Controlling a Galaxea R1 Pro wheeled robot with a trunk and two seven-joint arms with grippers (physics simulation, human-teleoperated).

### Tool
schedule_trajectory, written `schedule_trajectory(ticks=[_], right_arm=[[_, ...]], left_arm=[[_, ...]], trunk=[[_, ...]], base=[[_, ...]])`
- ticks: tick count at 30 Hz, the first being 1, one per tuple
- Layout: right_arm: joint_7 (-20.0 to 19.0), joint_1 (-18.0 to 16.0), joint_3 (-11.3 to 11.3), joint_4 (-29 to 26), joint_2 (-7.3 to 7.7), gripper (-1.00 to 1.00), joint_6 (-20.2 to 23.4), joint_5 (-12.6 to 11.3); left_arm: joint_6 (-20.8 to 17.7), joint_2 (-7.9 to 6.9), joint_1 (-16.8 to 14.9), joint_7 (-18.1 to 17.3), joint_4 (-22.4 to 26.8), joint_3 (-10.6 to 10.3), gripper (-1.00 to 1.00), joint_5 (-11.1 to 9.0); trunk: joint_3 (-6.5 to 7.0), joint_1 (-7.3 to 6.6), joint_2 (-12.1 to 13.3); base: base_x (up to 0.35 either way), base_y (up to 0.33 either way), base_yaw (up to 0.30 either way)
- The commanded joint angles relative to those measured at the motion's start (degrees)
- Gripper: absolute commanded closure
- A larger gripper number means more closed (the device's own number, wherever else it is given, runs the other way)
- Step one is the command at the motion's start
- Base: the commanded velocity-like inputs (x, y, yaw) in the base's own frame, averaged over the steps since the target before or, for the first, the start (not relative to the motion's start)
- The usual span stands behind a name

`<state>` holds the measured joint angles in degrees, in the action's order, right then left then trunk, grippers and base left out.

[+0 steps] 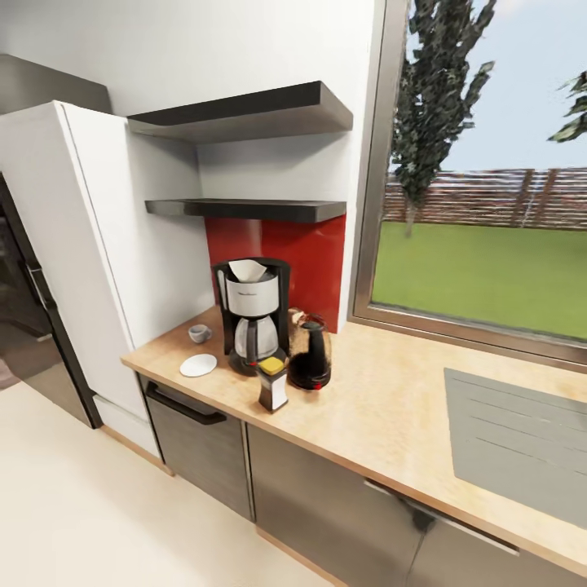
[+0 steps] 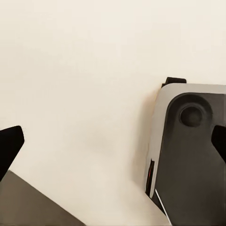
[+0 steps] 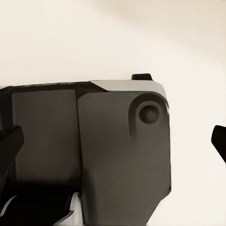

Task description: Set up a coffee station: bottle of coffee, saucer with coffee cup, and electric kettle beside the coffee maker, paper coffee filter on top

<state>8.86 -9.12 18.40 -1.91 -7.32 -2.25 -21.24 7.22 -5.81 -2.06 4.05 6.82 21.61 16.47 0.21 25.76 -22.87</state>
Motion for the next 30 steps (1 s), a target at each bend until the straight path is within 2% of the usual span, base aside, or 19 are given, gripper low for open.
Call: schedule_trajectory(ticks=[1, 17, 30], right_arm=[[0.19, -0.02, 0.49, 0.06, 0.18, -1.00, -0.21, -0.54], [0.02, -0.02, 0.49, -0.12, 0.64, -1.00, -0.12, -0.53], [0.02, -0.02, 0.49, 0.02, 0.92, -1.00, -0.12, -0.47]], left_arm=[[0.26, 0.00, -0.04, 0.13, -0.13, 0.38, -1.00, 0.59], [0.39, -0.02, -0.04, 0.08, 0.29, 0.20, -1.00, 0.71], [0.38, 0.05, -0.04, 0.16, 0.47, 0.19, -1.00, 0.60]], trunk=[[-0.04, 0.02, -0.04], [-0.61, 0.02, -0.04], [-0.68, 0.02, -0.04]], base=[[0.000, 0.305, 0.124], [0.044, 0.333, 0.216], [0.181, 0.309, 0.021]])
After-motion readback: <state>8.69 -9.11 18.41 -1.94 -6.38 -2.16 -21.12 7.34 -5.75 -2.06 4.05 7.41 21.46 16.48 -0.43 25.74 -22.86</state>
